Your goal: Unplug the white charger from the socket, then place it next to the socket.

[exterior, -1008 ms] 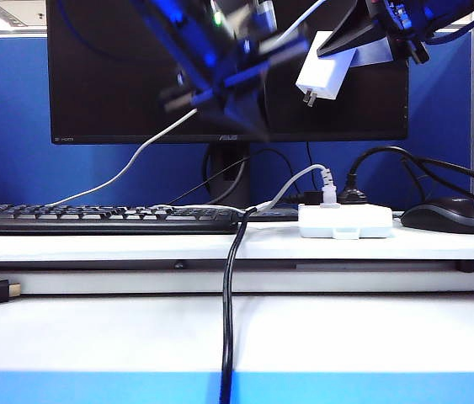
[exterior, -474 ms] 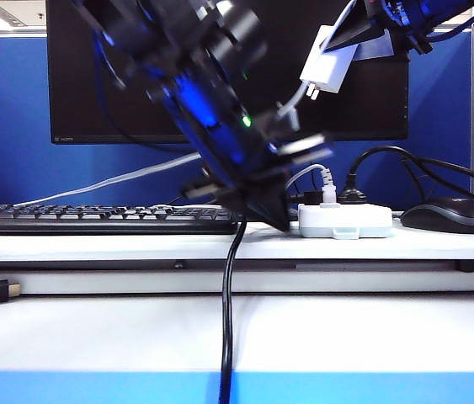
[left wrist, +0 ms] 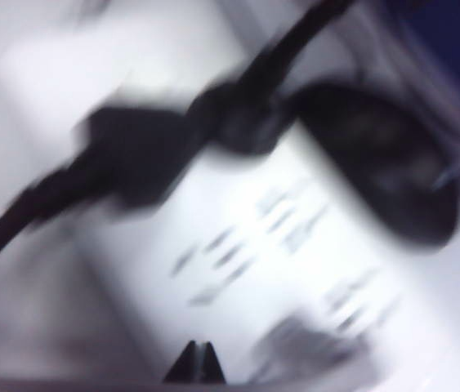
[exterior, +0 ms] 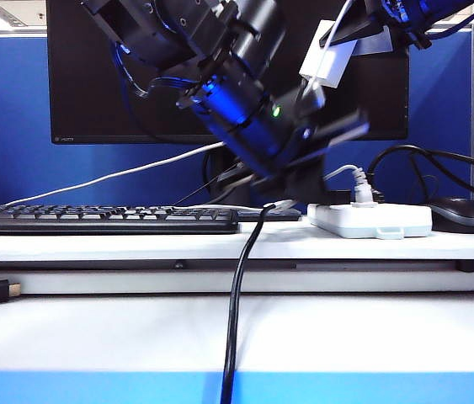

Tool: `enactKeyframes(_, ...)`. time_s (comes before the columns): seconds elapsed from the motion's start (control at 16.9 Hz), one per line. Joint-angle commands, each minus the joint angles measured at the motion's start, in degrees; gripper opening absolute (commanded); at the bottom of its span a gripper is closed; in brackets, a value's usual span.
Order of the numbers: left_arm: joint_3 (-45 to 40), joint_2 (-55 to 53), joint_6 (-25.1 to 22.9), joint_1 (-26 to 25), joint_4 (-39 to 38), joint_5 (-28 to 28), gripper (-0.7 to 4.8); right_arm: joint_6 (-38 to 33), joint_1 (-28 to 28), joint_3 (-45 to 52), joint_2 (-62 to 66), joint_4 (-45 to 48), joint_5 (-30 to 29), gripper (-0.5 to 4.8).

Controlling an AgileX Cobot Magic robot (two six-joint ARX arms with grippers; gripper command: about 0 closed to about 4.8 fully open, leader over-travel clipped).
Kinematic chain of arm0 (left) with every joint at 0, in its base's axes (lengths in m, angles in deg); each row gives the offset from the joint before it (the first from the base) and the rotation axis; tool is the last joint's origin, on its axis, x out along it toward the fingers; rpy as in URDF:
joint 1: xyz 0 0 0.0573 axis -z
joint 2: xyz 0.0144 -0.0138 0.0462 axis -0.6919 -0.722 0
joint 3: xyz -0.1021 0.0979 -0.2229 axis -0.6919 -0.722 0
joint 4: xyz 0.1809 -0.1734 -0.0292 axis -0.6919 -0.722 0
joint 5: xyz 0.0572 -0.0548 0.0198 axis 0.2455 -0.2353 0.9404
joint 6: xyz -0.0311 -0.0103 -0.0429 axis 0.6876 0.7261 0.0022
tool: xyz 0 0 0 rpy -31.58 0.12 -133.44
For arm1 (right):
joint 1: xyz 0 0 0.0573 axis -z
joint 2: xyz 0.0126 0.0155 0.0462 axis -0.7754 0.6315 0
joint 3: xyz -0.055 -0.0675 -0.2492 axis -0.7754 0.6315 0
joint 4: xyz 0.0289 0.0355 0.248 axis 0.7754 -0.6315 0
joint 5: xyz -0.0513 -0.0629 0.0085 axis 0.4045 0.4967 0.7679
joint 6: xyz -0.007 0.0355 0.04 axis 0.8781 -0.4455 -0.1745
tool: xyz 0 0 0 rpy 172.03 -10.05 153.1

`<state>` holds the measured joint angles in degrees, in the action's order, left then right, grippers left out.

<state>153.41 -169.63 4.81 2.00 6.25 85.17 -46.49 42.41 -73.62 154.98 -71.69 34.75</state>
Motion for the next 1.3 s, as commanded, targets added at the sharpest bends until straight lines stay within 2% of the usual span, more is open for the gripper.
enactKeyframes(0.06, 0.2, 0.68, 0.2, 0.39, -1.01, -0.87, -0.04, -0.35, 0.0, -0.31, -0.59, 1.86, -0.31, -0.01)
enactKeyframes(0.3, 0.2, 6.88, -0.24, 0.17, -7.45, -0.13, -0.04, -2.45, 0.0, -0.31, -0.66, 1.86, 0.52, -0.01)
enactKeyframes(0.47, 0.2, 13.55, -1.99, 0.17, -12.83, 4.35, -0.04, -7.58, 0.0, -0.31, -0.79, 1.73, -0.52, -0.01)
enactKeyframes(0.53, 0.2, 16.44, -3.54, 0.17, -15.04, 7.87, -0.04, -9.29, -0.02, -0.31, -0.79, 0.59, -0.74, -0.01)
enactKeyframes(0.71, 0.2, 20.59, -6.05, -0.66, -18.18, 12.28, -0.04, -9.46, -1.16, -0.31, -0.79, -4.87, -1.42, -0.01)
enactKeyframes(0.83, 0.2, 21.51, -6.03, -1.97, -21.07, 12.85, -0.04, -9.44, -2.73, -0.31, -0.79, -9.49, -4.22, -0.01)
enactKeyframes(1.13, 0.2, 21.46, -6.05, -6.1, -23.87, 13.46, -0.04, -9.46, -7.58, -0.31, -0.79, -22.08, -4.26, -0.01)
enactKeyframes(1.3, 0.2, 21.46, -6.03, -7.21, -23.82, 13.27, -0.04, -9.49, -8.0, -0.24, -0.77, -31.08, -3.21, -0.01)
